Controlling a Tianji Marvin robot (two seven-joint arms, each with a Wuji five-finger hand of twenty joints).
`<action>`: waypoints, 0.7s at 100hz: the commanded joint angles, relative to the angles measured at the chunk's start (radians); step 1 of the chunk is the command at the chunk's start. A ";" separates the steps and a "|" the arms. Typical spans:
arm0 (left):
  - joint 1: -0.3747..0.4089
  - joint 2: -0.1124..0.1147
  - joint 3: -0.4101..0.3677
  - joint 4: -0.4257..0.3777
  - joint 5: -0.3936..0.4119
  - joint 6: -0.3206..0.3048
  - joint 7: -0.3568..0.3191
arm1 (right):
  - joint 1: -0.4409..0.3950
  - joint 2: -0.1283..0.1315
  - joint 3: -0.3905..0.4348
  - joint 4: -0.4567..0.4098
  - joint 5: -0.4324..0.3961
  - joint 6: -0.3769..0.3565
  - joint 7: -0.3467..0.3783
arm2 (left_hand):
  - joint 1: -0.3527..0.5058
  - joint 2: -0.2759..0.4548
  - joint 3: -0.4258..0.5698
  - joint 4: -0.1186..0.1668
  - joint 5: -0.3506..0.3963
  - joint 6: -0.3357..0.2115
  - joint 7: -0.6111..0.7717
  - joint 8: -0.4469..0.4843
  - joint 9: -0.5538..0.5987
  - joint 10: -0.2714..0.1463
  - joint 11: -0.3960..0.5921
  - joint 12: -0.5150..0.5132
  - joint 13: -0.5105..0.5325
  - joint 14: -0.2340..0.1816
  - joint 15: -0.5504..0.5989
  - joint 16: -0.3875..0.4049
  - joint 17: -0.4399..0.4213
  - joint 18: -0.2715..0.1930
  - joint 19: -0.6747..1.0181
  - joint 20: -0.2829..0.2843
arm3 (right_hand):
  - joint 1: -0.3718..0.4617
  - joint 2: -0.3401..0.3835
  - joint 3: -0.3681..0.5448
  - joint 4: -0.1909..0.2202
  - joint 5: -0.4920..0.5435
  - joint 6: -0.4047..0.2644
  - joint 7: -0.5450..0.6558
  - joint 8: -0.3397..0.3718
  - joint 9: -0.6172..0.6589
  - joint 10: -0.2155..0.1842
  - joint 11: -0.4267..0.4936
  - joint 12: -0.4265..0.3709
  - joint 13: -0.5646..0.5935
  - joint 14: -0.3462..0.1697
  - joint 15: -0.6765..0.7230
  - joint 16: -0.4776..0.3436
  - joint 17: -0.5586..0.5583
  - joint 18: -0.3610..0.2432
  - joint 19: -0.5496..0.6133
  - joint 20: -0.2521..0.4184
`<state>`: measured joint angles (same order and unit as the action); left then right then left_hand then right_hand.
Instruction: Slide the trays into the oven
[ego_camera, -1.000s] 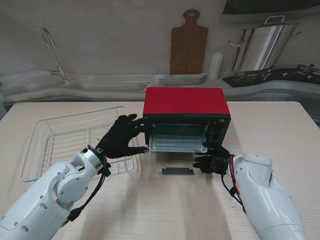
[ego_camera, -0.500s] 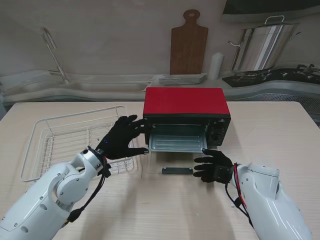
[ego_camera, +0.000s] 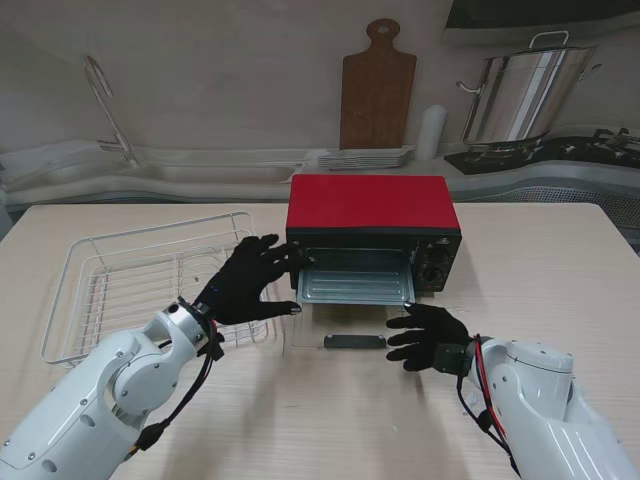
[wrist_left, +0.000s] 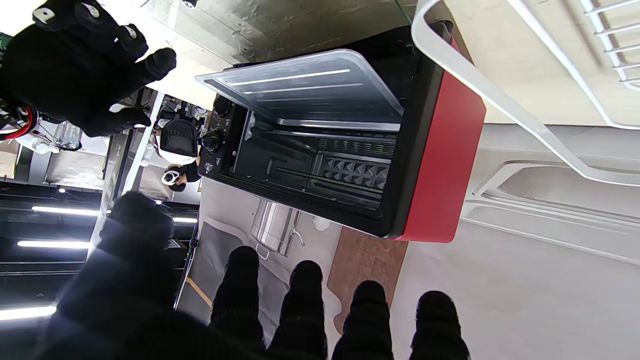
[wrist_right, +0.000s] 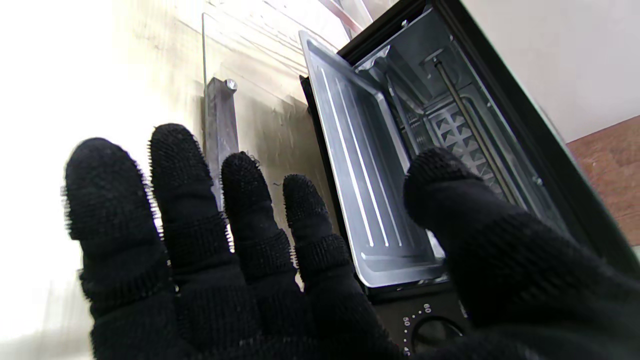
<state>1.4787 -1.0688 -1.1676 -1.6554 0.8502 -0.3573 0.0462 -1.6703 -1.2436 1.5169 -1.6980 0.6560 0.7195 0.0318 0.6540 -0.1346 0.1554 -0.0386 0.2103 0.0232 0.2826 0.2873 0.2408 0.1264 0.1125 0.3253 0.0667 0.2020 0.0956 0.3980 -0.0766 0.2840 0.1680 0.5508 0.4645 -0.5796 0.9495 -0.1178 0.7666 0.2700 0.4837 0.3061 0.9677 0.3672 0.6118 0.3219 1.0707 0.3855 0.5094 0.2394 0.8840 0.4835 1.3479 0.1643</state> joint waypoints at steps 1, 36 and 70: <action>0.012 -0.004 0.002 -0.015 0.004 -0.005 -0.013 | -0.023 0.002 0.003 -0.022 -0.002 -0.009 0.028 | -0.008 0.027 -0.017 0.035 -0.007 0.004 0.007 0.011 -0.023 -0.012 0.007 -0.009 -0.015 -0.024 -0.013 -0.016 -0.019 -0.023 -0.053 -0.004 | -0.045 -0.001 0.009 0.032 0.041 0.013 -0.009 0.020 0.025 0.020 -0.009 -0.017 0.013 0.036 0.000 -0.004 0.000 0.021 0.014 -0.012; 0.021 -0.003 0.007 -0.014 0.020 -0.019 0.000 | -0.100 0.031 -0.006 -0.105 -0.077 -0.106 0.075 | -0.007 0.028 -0.018 0.035 -0.007 0.004 0.006 0.011 -0.025 -0.014 0.006 -0.009 -0.016 -0.025 -0.013 -0.016 -0.018 -0.024 -0.053 -0.004 | -0.043 -0.004 0.017 0.031 0.017 -0.003 -0.045 0.018 -0.012 0.009 -0.021 -0.019 -0.027 0.022 -0.029 -0.011 -0.043 0.034 -0.011 -0.016; 0.036 -0.002 -0.002 -0.028 0.042 -0.019 0.015 | -0.148 0.070 -0.082 -0.168 -0.343 -0.364 0.083 | -0.007 0.027 -0.018 0.035 -0.006 0.003 0.006 0.011 -0.022 -0.014 0.008 -0.009 -0.015 -0.024 -0.012 -0.016 -0.018 -0.023 -0.052 -0.004 | -0.044 -0.018 0.085 0.038 -0.032 -0.082 -0.055 0.025 -0.102 -0.049 -0.021 -0.009 -0.131 -0.032 -0.050 0.019 -0.202 0.061 -0.022 0.130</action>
<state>1.5043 -1.0675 -1.1674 -1.6738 0.8872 -0.3741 0.0682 -1.8058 -1.1708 1.4522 -1.8455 0.3312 0.3758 0.1088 0.6540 -0.1346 0.1554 -0.0386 0.2104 0.0232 0.2826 0.2873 0.2408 0.1264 0.1125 0.3253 0.0667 0.2020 0.0956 0.3980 -0.0766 0.2840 0.1680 0.5508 0.4645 -0.5803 1.0023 -0.1131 0.7622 0.2235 0.4397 0.3168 0.8906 0.3587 0.5883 0.3216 0.9807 0.3758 0.4707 0.2408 0.6979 0.5374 1.3338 0.2601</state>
